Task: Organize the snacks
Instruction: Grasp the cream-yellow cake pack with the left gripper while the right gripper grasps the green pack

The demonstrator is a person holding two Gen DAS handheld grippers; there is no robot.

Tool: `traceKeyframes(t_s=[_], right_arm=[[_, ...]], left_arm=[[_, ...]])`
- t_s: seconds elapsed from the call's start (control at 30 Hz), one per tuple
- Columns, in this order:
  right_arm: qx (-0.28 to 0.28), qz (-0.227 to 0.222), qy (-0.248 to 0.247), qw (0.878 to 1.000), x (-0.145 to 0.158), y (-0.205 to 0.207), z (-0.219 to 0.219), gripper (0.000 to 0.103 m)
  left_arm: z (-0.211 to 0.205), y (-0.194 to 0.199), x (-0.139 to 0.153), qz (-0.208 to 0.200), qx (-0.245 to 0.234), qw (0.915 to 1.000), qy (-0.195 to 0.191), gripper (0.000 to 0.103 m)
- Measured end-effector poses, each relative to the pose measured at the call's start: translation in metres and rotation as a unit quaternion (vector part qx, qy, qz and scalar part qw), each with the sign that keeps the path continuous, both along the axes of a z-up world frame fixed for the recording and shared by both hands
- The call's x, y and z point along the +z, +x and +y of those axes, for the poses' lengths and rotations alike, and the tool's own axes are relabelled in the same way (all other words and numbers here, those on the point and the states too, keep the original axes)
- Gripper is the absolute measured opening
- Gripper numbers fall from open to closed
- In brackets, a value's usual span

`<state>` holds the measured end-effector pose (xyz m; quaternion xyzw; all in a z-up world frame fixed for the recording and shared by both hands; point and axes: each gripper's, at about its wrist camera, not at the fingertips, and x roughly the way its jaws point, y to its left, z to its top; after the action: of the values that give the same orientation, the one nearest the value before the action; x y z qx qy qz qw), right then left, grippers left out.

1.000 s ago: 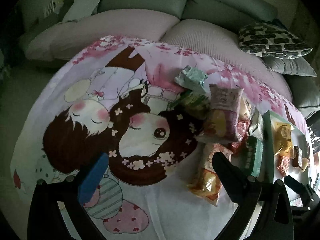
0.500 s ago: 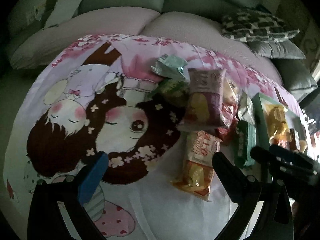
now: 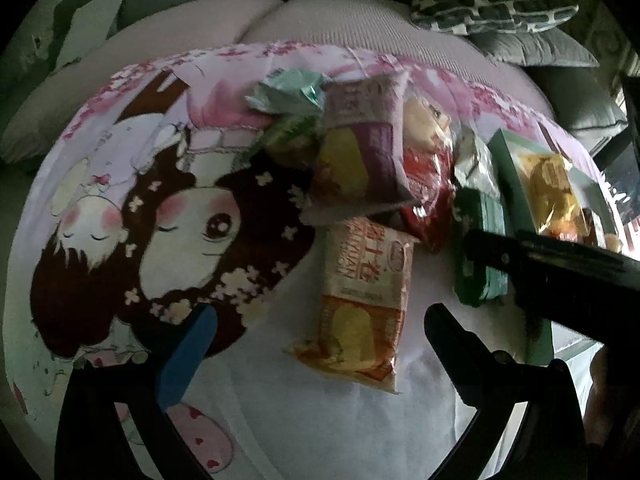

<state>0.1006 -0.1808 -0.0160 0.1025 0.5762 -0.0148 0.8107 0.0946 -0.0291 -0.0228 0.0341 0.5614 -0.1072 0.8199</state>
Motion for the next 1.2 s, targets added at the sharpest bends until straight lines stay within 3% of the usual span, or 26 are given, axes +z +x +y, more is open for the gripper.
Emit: traceKeyframes(t_s=[0.27, 0.43, 0.63, 0.77, 0.97, 1.2], right_arm=[[0.007, 0.014, -0.002, 1.000, -0.010, 0.009, 0.004, 0.065], [0.012, 0.016, -0.011, 1.000, -0.016, 0.010, 0.008, 0.064], [0.005, 0.017, -0.011, 1.000, -0.021, 0.012, 0.008, 0.050], [0.004, 0.018, -0.007, 1.000, -0.019, 0.012, 0.007, 0.045], [0.004, 0.017, -0.001, 1.000, -0.011, 0.003, 0.003, 0.042], [0.008, 0.014, 0.004, 1.000, 0.001, -0.009, 0.009, 0.042]], left_arm=[[-0.004, 0.001, -0.013, 0.017, 0.000, 0.9998, 0.000, 0.101], [-0.003, 0.004, -0.020, 0.027, 0.001, 0.9996, 0.000, 0.093], [-0.003, 0.005, -0.020, 0.020, 0.001, 0.9998, 0.000, 0.083], [-0.007, 0.004, -0.018, 0.018, -0.008, 0.9998, -0.003, 0.070], [-0.013, 0.000, -0.016, 0.013, -0.016, 0.9998, -0.008, 0.057], [-0.012, -0.004, -0.011, 0.010, -0.016, 0.9998, -0.011, 0.049]])
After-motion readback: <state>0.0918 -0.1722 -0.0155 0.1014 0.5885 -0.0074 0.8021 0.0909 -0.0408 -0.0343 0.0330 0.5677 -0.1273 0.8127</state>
